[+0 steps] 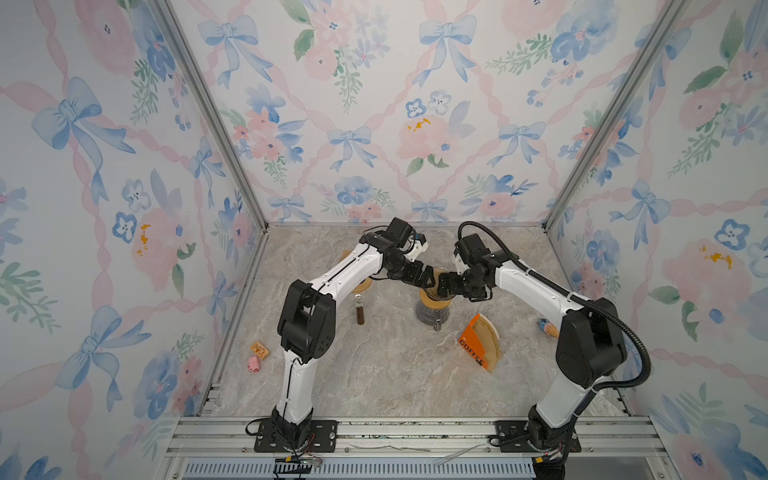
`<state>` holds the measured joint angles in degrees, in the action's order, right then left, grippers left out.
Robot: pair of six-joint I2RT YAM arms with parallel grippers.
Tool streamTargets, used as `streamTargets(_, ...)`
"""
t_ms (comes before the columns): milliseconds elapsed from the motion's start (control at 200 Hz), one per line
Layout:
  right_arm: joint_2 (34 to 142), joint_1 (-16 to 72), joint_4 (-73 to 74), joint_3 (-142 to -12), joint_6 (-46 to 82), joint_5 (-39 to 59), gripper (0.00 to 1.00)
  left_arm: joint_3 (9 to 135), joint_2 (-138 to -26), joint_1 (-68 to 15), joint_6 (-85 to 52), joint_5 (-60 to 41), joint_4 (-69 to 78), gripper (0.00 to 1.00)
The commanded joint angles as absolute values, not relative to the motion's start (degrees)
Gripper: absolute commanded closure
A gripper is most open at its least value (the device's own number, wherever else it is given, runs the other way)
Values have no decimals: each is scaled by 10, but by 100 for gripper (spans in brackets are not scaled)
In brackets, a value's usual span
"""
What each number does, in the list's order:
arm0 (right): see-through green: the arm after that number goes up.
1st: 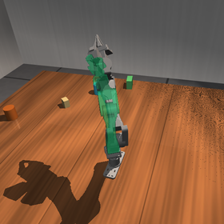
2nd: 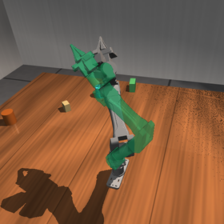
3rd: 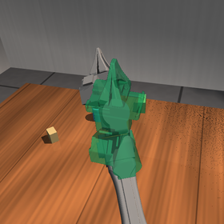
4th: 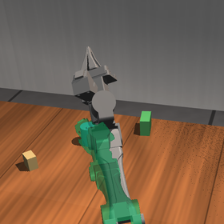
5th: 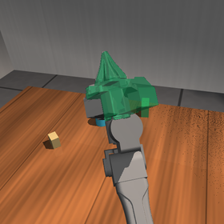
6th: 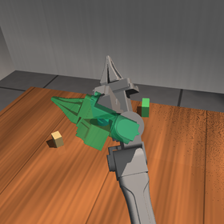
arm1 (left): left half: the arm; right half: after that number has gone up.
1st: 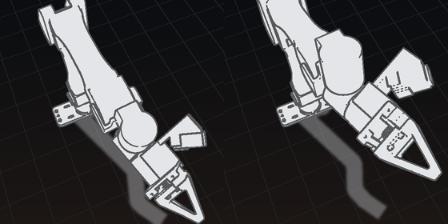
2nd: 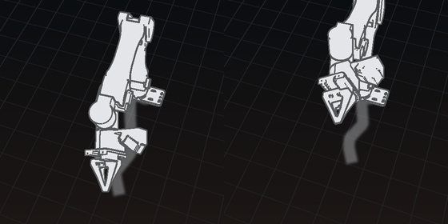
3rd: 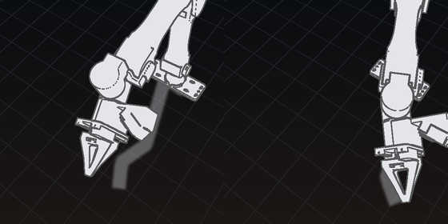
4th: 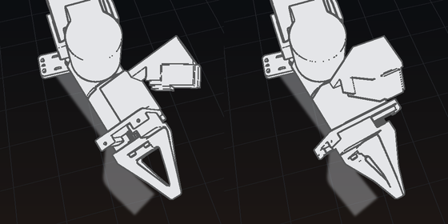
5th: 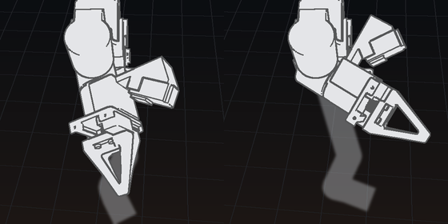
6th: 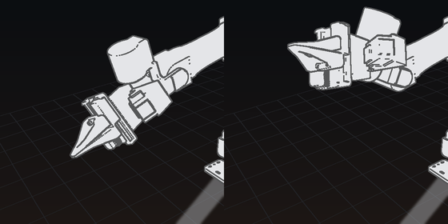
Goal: Place the coffee filter in the dripper
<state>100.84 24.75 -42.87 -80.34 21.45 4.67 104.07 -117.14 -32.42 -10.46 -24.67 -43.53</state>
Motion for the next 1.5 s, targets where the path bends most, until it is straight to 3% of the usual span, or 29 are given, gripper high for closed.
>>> streamTargets(0,996,245,-446,-808,212,48,4,1038,-1173,-328,-99,-223,-458,2)
streamTargets(320,995,247,-446,-812,215,48,4,1061,-1194,-323,-120,-179,-467,2)
streamTargets(600,995,247,-452,-818,214,47,4,1091,-1190,-319,-133,-263,-467,2)
streamTargets(1110,988,248,-459,-833,217,53,4,1096,-1198,-319,-138,-166,-471,2)
streamTargets(1490,960,228,-423,-835,208,133,4,1099,-1209,-318,-141,-164,-471,2)
